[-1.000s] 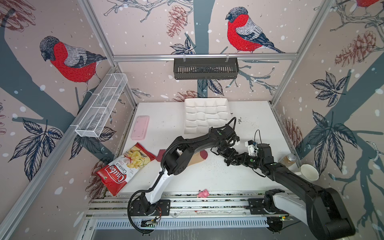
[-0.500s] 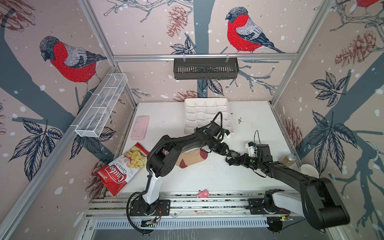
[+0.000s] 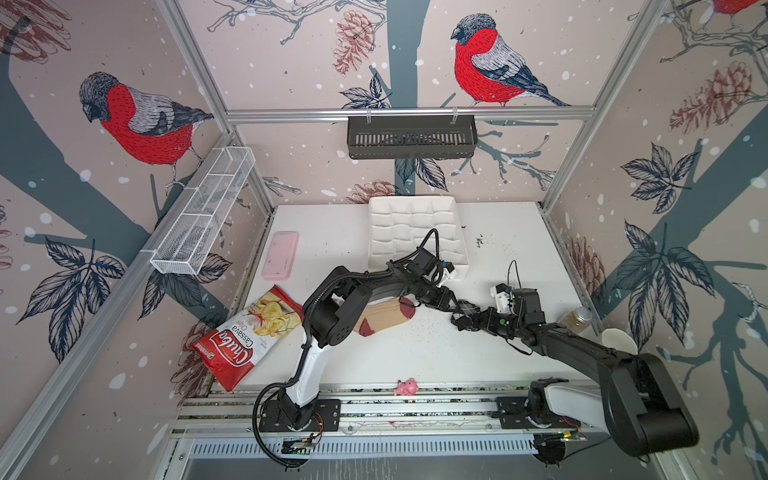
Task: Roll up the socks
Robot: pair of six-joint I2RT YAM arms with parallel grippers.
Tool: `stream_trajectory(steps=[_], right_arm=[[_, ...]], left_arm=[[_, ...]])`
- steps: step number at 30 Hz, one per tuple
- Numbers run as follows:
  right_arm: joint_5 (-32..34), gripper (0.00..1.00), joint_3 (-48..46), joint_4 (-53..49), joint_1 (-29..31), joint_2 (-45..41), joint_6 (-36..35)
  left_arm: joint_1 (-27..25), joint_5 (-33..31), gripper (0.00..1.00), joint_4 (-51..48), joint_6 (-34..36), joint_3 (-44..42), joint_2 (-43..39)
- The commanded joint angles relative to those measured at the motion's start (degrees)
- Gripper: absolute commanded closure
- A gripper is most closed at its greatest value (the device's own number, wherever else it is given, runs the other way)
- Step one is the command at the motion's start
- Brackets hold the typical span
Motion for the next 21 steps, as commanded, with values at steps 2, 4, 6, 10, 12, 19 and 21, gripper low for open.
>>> stream_trajectory(steps=[2, 4, 6, 10, 12, 19, 21], right_arm=[[2.28, 0.98, -0.12, -2.64, -0.05, 0.44, -0.52], [2.17, 0.98, -0.08, -2.46, -0.06, 0.44, -0.47], [1.89, 0.98, -0.08, -2.22, -0.05, 0.44, -0.41], [1.68, 0.98, -0.25, -1.85, -0.07, 0.44, -0.34], [1.24, 0.98, -0.34, -1.46, -0.05, 0.51, -0.29], [0.73, 0.98, -0.56, -0.62, -0.11, 0.79, -0.25], [0.59, 0.98, -0.69, -0.31, -0.14, 1.05, -0.34]], left_arm=[[-0.26, 1.77, 0.48, 2.05, -0.06, 0.01, 0.36], [-0.66, 1.77, 0.48, 1.83, -0.09, 0.48, 0.63], [-1.05, 1.78, 0.48, 1.40, -0.12, 1.04, 1.29], [-2.06, 1.85, 0.48, 2.02, -0.80, 1.44, 2.57], [-2.67, 1.57, 0.48, 2.14, -1.16, 1.72, 3.01], [-3.52, 1.70, 0.48, 4.75, -2.97, 1.55, 3.91], [-3.78, 2.10, 0.49, 5.37, -3.28, 1.85, 4.19]])
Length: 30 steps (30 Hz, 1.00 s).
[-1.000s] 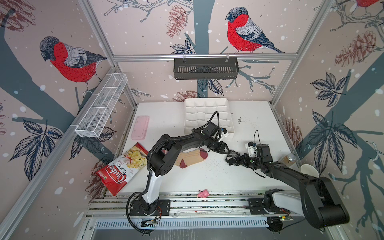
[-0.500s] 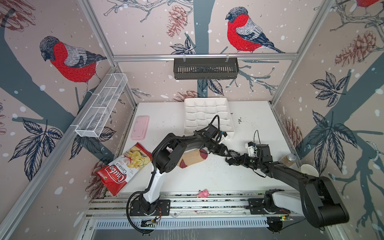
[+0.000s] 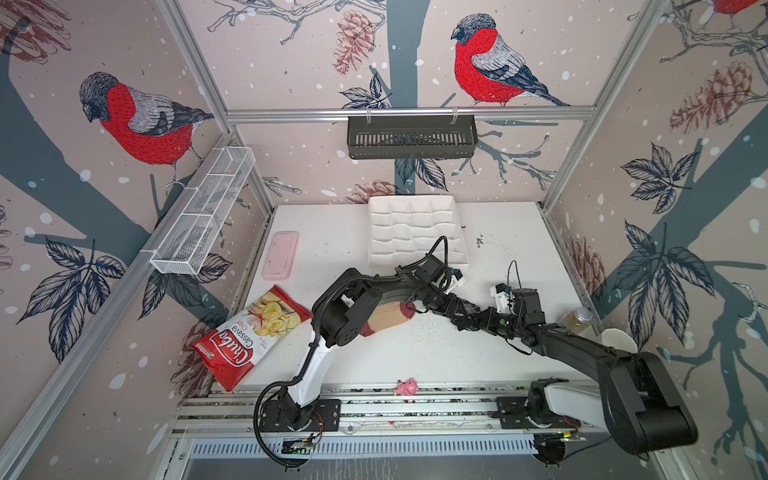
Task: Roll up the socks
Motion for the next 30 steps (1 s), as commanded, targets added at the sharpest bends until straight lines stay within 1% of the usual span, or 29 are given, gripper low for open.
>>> stream_trajectory(steps=[1, 4, 8, 10, 11, 13, 15, 16, 17, 19, 22, 25, 30], right_arm=[[1.29, 0.98, -0.43, -1.58, -0.05, 0.56, -0.29], [1.04, 0.98, -0.72, -0.90, -0.05, 0.99, -0.17], [0.79, 0.99, -1.09, -0.39, -0.05, 1.17, -0.08], [0.63, 0.99, -1.09, -0.30, -0.05, 1.09, -0.08], [0.59, 0.99, -1.09, -0.22, -0.05, 1.00, 0.00], [0.47, 0.99, -1.17, -0.08, -0.05, 0.91, 0.11], [0.35, 0.98, -1.26, 0.22, -0.06, 0.91, 0.21], [0.27, 0.98, -1.26, 0.29, -0.12, 0.91, 0.27], [0.17, 0.99, -1.26, 0.32, -0.05, 0.83, 0.27], [-0.08, 0.98, -1.18, 0.10, -0.05, 0.41, 0.27], [-0.04, 0.97, -0.34, -1.44, -0.21, -1.60, -0.01], [-0.35, 0.87, 2.03, -5.16, -1.30, -5.20, -0.94], [0.59, 0.83, 8.80, -13.54, -4.24, -12.80, -3.52]], left_arm=[[-0.61, 0.75, 0.49, 2.27, -1.29, 0.46, 0.81], [-0.70, 1.79, 0.53, 4.26, -2.41, 0.43, 1.15], [-0.79, 3.46, 0.66, 6.35, -3.88, 0.35, 1.65], [-0.88, 3.75, 0.70, 6.20, -3.95, 0.49, 1.83], [-0.88, 3.89, 0.74, 6.22, -4.04, 0.53, 1.99], [-0.93, 4.44, 0.78, 7.14, -4.70, 0.16, 2.05], [-0.97, 4.84, 0.87, 8.59, -5.59, -0.39, 1.84], [-0.97, 4.96, 0.92, 9.61, -6.17, -0.84, 1.65], [-0.97, 4.93, 1.00, 11.01, -6.78, -1.49, 1.15], [-0.92, 4.46, 1.00, 13.08, -7.53, -2.81, 0.14], [-0.88, 3.30, 1.00, 12.30, -7.03, -3.03, -1.39], [-0.88, 1.65, 1.00, 7.63, -4.31, -1.84, -2.99], [-0.15, -1.69, 1.00, -1.58, 1.11, 0.01, -8.24]])
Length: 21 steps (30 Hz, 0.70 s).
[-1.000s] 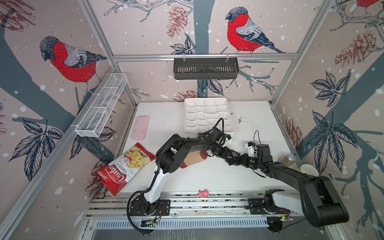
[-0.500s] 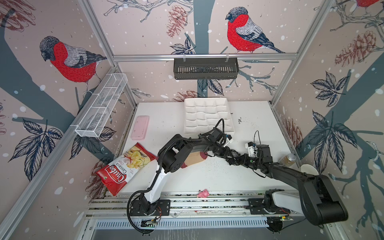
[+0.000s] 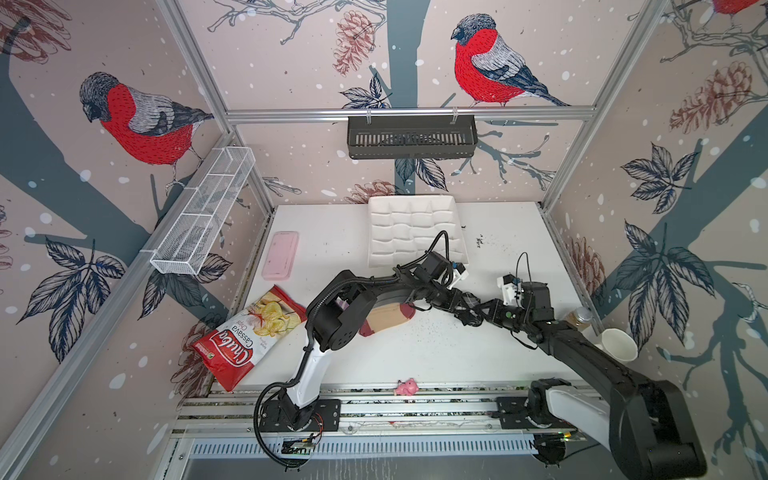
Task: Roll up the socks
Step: 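Lift the argyle roll with the left gripper while the right gripper releases and withdraws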
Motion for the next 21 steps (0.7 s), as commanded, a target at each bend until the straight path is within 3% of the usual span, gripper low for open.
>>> stream_trajectory(steps=[1, 11, 21], right_arm=[[1.35, 0.83, 3.88, -5.93, -1.50, -3.29, -2.74], [0.92, 0.83, 10.30, -5.62, -2.51, -3.03, -2.03], [1.87, 0.85, 10.83, -2.00, 1.81, -0.67, 0.02]], left_arm=[[0.71, -1.10, 1.00, -6.61, 5.46, 1.29, -3.86], [9.51, -4.37, 1.00, -26.56, 17.76, 10.90, -13.72], [22.83, 3.66, 1.00, -28.23, 20.68, 11.90, -13.90]])
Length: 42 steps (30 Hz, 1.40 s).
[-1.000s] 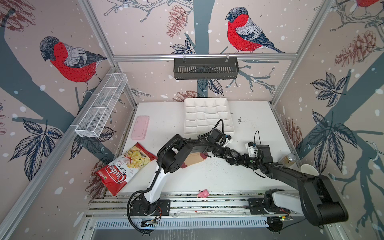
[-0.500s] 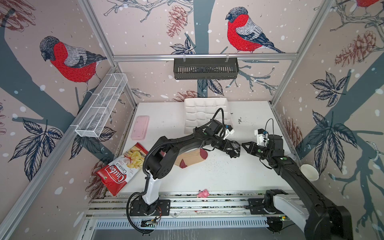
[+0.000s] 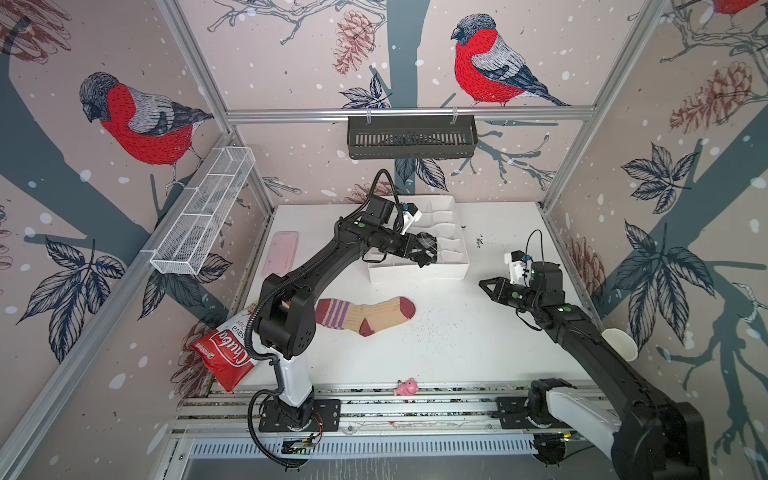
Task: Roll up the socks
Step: 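Lift the argyle roll with the left gripper while the right gripper releases and withdraws, then carry the argyle roll with the left gripper over the white organizer tray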
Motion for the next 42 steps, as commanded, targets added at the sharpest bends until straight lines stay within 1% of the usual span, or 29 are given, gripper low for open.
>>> stream_trajectory(steps=[1, 5, 7, 9, 11, 14, 17, 19, 22, 25, 29, 32, 34, 39, 42], right_arm=[[0.46, 0.85, 0.84, 2.66, 0.93, 0.73, 0.55], [0.87, 0.85, 1.22, 3.40, 1.99, 1.34, 0.81], [0.88, 0.85, 1.29, 3.87, 2.22, 1.87, 0.91], [0.52, 0.85, 1.30, 4.43, 2.53, 2.59, 0.90], [0.38, 0.85, 1.37, 5.02, 3.03, 3.43, 0.90], [0.22, 0.85, 1.63, 5.56, 3.54, 4.33, 0.83], [0.14, 0.85, 1.57, 5.85, 3.72, 4.53, 0.65], [0.15, 0.85, 1.32, 6.08, 3.72, 4.49, 0.65], [-0.17, 0.85, 0.96, 6.64, 3.69, 4.77, 0.64], [-0.36, 0.85, 0.69, 7.01, 3.80, 5.21, 0.73], [-0.38, 0.85, 0.78, 7.10, 3.88, 5.37, 0.81], [-0.39, 0.85, 0.78, 7.29, 3.89, 5.45, 0.73], [-0.50, 0.85, 0.78, 7.54, 4.07, 5.82, 0.77], [-0.60, 0.85, 0.78, 8.06, 4.73, 6.61, 0.97], [-0.52, 0.85, 0.78, 8.00, 4.86, 6.46, 0.90]], left_arm=[[2.40, 5.83, 1.00, -0.70, 2.47, -0.06, 0.69], [5.09, 5.70, 1.00, -1.40, 2.27, -0.49, 1.19], [6.33, 4.95, 1.00, -3.37, 3.21, -0.51, 1.10], [7.21, 5.27, 1.00, -6.78, 5.62, -0.11, 1.05], [8.18, 3.46, 1.00, -13.15, 9.27, 2.39, 1.84], [9.46, 3.16, 1.00, -19.22, 13.09, 5.06, 3.16], [10.38, 2.82, 1.00, -22.18, 14.79, 6.61, 4.09], [11.15, 3.54, 1.00, -21.96, 14.82, 6.57, 4.18], [12.61, 4.26, 1.00, -18.19, 12.96, 5.36, 4.18], [13.34, 6.90, 1.00, -14.53, 11.45, 4.89, 4.63], [13.38, 8.63, 1.00, -13.97, 10.76, 6.80, 6.88], [13.46, 8.42, 1.00, -14.40, 11.19, 7.66, 7.86], [13.93, 8.11, 1.00, -12.91, 10.12, 7.58, 7.74], [15.22, 10.26, 1.00, -7.67, 7.16, 7.56, 8.24], [15.29, 10.46, 1.00, -9.28, 7.90, 9.17, 10.29]])
